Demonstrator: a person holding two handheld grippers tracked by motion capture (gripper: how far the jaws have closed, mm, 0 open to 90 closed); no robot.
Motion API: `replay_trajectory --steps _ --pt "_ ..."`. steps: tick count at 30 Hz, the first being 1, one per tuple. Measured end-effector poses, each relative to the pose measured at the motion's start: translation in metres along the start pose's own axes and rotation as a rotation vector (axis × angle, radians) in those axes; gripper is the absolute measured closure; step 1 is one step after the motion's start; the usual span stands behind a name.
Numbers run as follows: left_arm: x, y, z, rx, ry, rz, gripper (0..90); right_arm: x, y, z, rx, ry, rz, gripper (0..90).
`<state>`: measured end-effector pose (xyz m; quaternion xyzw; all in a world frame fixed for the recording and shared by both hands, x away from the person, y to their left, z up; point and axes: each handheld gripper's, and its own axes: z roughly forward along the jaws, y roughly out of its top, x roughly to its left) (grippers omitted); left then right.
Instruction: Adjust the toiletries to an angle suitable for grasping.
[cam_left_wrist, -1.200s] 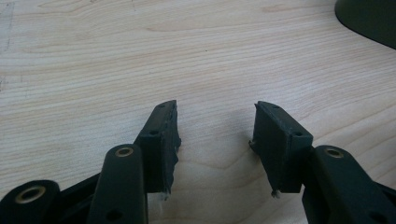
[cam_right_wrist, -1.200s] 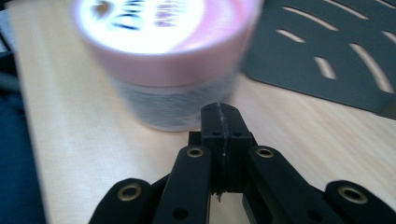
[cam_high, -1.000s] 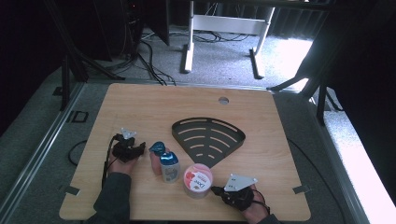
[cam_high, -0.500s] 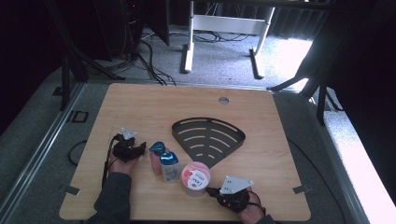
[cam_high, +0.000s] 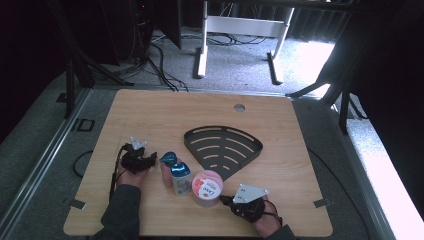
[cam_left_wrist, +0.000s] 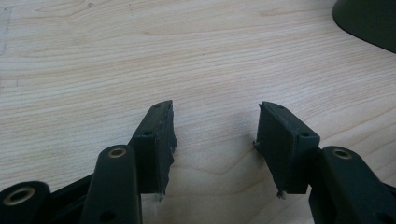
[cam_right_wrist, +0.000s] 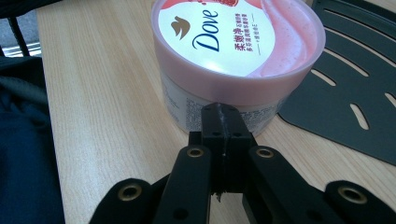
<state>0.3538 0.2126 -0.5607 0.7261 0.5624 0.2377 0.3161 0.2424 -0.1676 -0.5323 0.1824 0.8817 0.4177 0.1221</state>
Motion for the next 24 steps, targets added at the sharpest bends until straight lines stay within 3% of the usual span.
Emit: replay_trajectory --steps 24 --pt "0.0 0.0 0.001 -0.008 -0.004 0.003 46.1 -0.017 0.013 0.018 0.003 0.02 0.001 90.0"
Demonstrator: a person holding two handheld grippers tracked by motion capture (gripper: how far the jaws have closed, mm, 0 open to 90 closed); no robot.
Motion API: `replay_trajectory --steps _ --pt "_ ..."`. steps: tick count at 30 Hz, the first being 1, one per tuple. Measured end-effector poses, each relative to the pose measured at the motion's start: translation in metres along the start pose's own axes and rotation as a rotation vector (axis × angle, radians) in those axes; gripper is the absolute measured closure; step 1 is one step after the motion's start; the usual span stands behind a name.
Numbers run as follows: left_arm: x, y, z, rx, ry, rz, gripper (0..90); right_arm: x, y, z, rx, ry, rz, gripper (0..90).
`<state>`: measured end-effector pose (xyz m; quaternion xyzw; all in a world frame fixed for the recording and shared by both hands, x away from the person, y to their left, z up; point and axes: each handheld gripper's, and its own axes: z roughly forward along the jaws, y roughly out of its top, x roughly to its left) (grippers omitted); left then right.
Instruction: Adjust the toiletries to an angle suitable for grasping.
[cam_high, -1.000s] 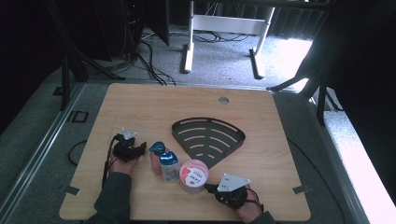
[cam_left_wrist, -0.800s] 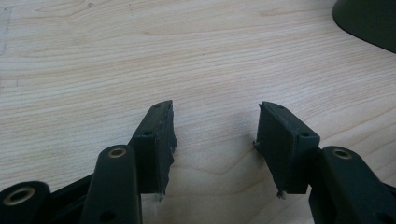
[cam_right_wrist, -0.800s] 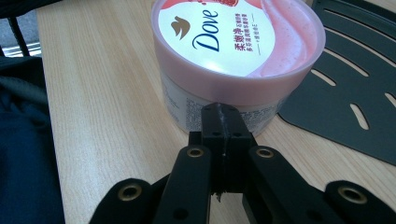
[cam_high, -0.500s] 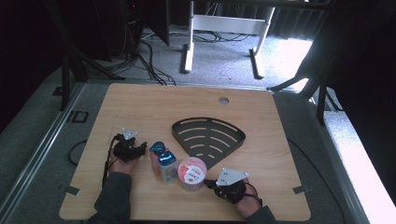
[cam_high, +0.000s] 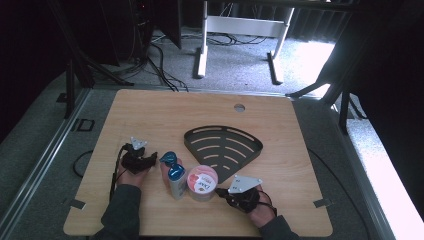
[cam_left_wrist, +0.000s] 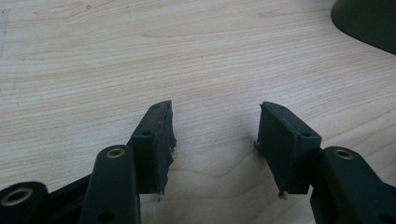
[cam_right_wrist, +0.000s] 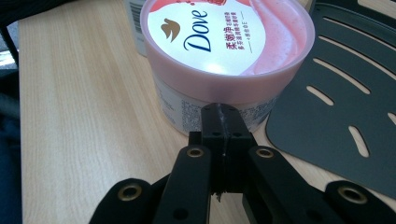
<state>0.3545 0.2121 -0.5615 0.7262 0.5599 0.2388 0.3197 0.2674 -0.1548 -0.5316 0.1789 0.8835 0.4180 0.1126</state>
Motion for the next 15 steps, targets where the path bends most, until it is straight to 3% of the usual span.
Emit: replay_trajectory --steps 15 --pt "0.0 0.0 0.0 0.003 -0.002 0.004 45.9 -0.006 0.009 0.014 -0.008 -0.007 0.017 90.0"
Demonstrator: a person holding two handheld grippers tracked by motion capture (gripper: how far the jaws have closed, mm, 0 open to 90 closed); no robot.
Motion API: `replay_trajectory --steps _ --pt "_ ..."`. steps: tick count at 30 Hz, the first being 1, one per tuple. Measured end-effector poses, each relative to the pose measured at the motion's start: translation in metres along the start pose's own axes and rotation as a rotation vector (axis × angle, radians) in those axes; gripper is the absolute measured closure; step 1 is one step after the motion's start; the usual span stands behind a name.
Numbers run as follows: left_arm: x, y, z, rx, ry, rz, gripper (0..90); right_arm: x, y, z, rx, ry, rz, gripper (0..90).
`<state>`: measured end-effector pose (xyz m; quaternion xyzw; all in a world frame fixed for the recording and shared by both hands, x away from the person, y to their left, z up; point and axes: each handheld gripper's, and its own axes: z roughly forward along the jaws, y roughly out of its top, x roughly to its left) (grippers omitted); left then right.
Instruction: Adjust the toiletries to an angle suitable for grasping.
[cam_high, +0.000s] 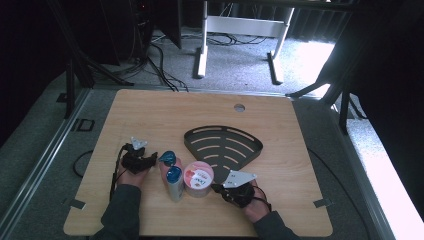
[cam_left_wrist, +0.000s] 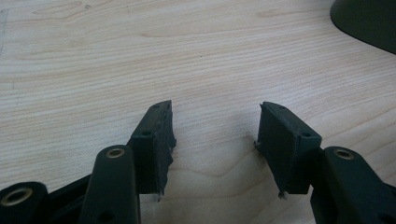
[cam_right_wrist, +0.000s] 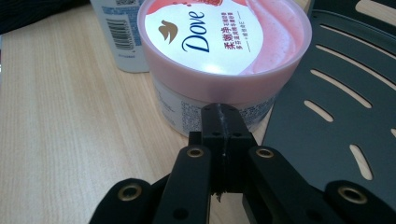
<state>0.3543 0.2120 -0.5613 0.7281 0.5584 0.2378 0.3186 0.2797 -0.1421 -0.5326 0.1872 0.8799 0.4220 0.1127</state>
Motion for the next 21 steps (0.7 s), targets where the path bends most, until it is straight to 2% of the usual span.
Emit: replay_trajectory --steps 12,21 --pt "0.0 0.0 0.0 -0.001 -0.002 0.001 45.6 -0.002 0.008 0.013 -0.011 0.007 0.014 90.0" --pt "0.004 0.0 -0.001 0.001 -0.001 -0.004 49.5 -0.007 0.013 0.02 -0.018 -0.019 0.043 90.0"
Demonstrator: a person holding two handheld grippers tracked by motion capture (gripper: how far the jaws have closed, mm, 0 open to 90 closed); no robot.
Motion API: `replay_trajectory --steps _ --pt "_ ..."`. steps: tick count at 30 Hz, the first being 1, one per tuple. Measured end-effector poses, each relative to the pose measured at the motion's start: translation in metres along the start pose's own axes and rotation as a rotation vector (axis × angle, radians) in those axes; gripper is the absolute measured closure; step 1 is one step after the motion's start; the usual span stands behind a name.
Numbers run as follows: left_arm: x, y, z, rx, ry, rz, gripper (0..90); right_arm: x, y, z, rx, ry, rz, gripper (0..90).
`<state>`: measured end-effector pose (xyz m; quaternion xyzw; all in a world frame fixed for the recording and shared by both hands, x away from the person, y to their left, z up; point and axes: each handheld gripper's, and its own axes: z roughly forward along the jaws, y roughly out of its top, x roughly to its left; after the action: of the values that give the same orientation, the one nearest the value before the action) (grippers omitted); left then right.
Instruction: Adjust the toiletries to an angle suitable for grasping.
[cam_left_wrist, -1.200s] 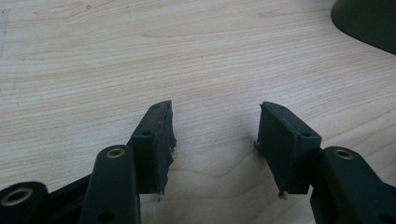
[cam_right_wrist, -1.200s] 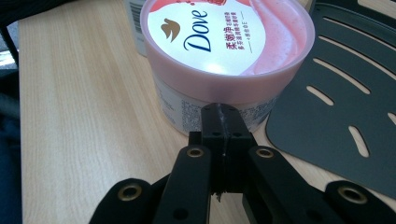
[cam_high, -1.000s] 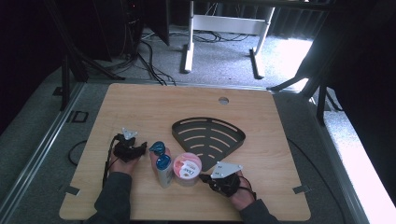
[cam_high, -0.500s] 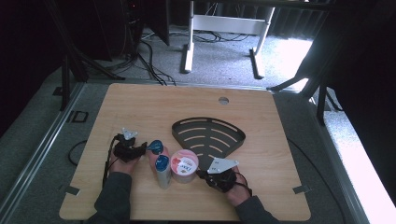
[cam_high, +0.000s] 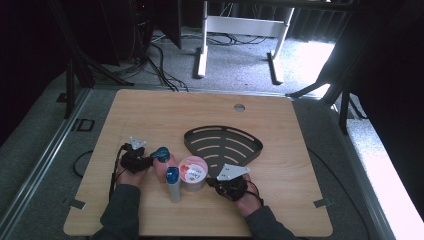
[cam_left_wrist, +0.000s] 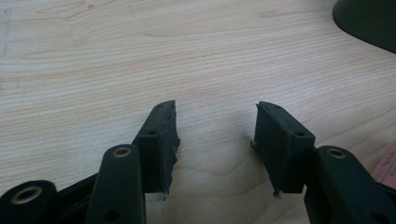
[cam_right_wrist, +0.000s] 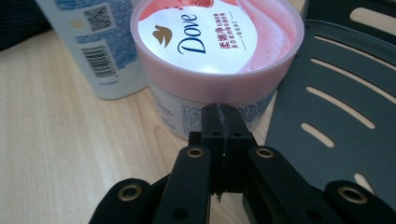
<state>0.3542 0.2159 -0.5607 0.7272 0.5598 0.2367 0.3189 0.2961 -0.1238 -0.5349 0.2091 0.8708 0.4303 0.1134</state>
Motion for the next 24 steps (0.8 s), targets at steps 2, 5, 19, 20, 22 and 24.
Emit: replay_trajectory --steps 2,5,19,20,22,24 --pt "0.001 0.0 0.0 0.002 -0.002 0.002 49.8 -0.001 0.001 0.001 -0.001 -0.005 0.004 90.0" --pt "0.004 0.0 -0.002 0.005 -0.01 0.01 52.1 -0.002 0.002 0.004 -0.008 0.001 0.019 90.0" --pt "0.003 0.001 -0.011 -0.009 -0.06 0.098 86.9 0.008 0.008 0.011 -0.004 0.018 -0.029 90.0" --pt "0.003 0.002 -0.013 -0.025 -0.075 0.104 86.9 0.008 0.008 0.011 -0.004 0.021 -0.028 90.0" --pt "0.003 0.002 -0.016 -0.059 -0.118 0.103 87.4 0.007 0.008 0.012 -0.004 0.019 -0.024 90.0" --pt "0.003 0.002 -0.019 -0.08 -0.167 0.108 87.6 0.006 0.009 0.012 -0.003 0.017 -0.024 90.0"
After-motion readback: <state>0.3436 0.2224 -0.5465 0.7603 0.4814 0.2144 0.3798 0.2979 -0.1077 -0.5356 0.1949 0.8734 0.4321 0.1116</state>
